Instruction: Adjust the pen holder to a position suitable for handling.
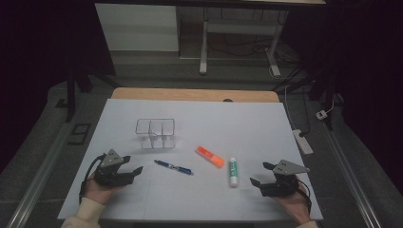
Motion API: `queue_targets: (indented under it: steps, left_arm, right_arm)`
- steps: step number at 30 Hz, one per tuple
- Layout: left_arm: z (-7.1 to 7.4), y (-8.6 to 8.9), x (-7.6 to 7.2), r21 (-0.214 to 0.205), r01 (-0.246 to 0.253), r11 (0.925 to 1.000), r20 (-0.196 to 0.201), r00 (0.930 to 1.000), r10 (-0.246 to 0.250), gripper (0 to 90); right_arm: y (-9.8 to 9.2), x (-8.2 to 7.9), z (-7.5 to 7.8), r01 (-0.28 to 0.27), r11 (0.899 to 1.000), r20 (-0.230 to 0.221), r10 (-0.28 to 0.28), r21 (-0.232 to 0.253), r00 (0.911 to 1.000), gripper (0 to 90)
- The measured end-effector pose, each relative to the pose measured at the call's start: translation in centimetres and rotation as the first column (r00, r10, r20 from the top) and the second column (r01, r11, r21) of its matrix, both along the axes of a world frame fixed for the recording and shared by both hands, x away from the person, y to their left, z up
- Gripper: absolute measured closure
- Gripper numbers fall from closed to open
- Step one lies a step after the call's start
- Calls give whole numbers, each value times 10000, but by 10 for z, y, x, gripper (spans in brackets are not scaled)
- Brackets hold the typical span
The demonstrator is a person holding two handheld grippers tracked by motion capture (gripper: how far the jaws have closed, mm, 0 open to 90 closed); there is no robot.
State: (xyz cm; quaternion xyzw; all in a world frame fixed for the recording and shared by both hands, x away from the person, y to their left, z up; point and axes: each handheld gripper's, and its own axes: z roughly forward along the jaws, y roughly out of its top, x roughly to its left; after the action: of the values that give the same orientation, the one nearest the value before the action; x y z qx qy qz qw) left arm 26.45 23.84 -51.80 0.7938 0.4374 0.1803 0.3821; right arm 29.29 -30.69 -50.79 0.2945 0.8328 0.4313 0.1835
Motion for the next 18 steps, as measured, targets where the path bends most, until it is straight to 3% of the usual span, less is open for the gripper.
queue_targets:
  steps: [13, 18]
  left_arm:
    - [1, 10, 33, -102, -624, 9980, -30, 9980, 624, 373]
    - [-4, 17, 43, -10, -893, 9960, -160, 9959, 893, 458]
  right_arm:
    - [2, 1, -2, -8, 10000, -98, 7, -57, 10000, 185]
    - [2, 2, -2, 0, 10000, -115, -1, -66, 9999, 186]
